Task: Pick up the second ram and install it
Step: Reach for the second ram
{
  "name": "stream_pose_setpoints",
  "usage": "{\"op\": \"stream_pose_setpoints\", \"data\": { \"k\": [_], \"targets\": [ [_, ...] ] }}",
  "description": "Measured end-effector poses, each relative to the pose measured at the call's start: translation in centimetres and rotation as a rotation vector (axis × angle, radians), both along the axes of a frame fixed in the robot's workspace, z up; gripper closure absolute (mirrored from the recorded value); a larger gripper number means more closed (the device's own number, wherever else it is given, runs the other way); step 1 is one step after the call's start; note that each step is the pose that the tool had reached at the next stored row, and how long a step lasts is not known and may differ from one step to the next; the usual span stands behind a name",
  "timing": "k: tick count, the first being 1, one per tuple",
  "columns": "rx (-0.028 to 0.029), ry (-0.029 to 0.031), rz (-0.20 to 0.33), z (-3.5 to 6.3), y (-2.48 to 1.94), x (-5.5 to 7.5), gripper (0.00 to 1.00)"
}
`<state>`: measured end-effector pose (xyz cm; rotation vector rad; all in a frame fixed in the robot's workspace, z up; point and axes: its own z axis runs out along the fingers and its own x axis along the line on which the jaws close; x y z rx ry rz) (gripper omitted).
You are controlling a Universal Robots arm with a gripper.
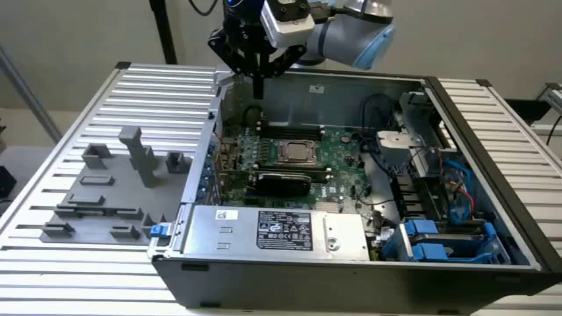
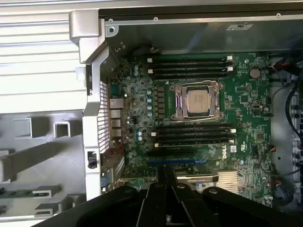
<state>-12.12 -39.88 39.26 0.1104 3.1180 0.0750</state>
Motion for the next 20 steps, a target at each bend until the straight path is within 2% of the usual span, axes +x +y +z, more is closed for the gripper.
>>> {"op": "stream_pose_setpoints", "data": {
  "k": [14,16,20],
  "targets": [
    [-0.0002,0.0001,0.000,0.01,0.00,-0.1,0.89],
    [-0.0002,0.0002,0.000,0.01,-0.01,-0.5,0.89],
    [-0.0001,0.0001,0.000,0.00,-0.10,-2.2,0.89]
  ]
}}
